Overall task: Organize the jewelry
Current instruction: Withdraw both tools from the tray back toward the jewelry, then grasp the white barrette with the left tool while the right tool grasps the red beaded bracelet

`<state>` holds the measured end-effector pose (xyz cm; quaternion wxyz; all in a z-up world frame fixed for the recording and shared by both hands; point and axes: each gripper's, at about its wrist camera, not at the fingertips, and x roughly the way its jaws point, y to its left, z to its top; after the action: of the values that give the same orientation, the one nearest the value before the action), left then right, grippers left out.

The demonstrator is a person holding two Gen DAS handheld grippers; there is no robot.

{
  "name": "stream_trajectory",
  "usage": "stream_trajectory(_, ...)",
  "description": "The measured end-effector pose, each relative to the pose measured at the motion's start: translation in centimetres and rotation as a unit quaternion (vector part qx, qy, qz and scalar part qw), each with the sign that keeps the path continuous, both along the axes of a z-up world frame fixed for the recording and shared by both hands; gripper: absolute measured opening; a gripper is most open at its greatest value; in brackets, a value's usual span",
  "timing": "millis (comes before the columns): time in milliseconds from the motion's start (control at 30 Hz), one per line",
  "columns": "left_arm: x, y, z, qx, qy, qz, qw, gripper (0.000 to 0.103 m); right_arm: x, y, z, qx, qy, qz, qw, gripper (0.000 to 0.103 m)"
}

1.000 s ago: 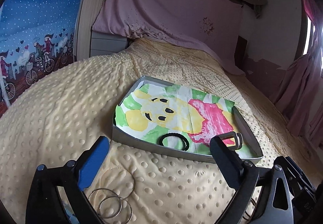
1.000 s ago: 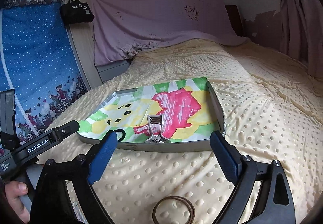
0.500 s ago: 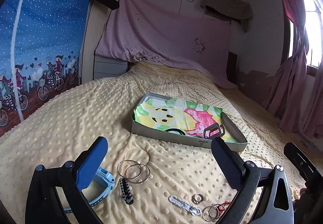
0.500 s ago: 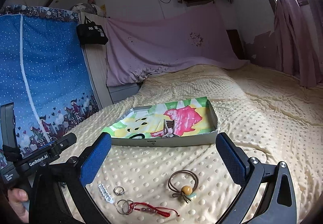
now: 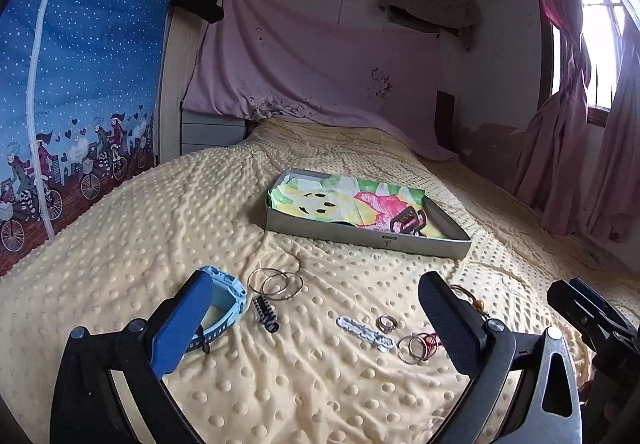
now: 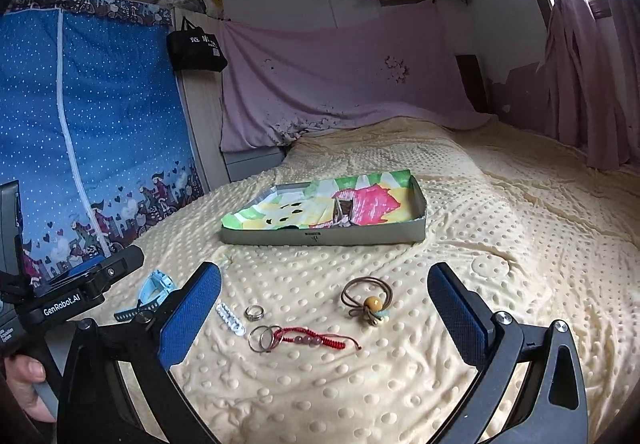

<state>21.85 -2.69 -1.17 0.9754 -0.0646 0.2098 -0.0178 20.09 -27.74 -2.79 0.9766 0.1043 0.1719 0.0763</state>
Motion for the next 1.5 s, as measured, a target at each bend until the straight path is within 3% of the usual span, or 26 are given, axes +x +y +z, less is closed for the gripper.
stream_trajectory(633,1.5,-1.6,-3.6,0.024,0.073,-0.063,0.9951,0.103,2.0,-0.6,-3.8,-0.001,0.080,0.027,0.996,0.101)
stream_trajectory(700,1.9,-1.9,-3.9,0.028,0.078,-0.073,0.9938,0.102,2.6,-0.6,-4.1,0.000,0.090,0.033,0.995,0.094)
stream_trajectory(800,2.5,-2.3,-4.3,0.028,0.086,-0.090,0.9918,0.092,3.5,-0.5,-4.8,0.001,0.105,0.044,0.993,0.077)
stream_trajectory(1033,4.3,-3.5,-5.3,0.016,0.115,-0.130,0.9847,0.063,5.5,0.2,-6.2,-0.001,0.129,0.077,0.989,0.062)
stream_trajectory(1200,6.3,-3.7,-6.6,-0.016,0.159,-0.154,0.9750,0.054,7.2,1.1,-6.9,-0.014,0.146,0.099,0.984,0.053)
stream_trajectory(1500,8.5,-3.2,-7.4,-0.063,0.194,-0.143,0.9685,0.054,9.0,2.0,-8.1,-0.019,0.163,0.125,0.979,0.049)
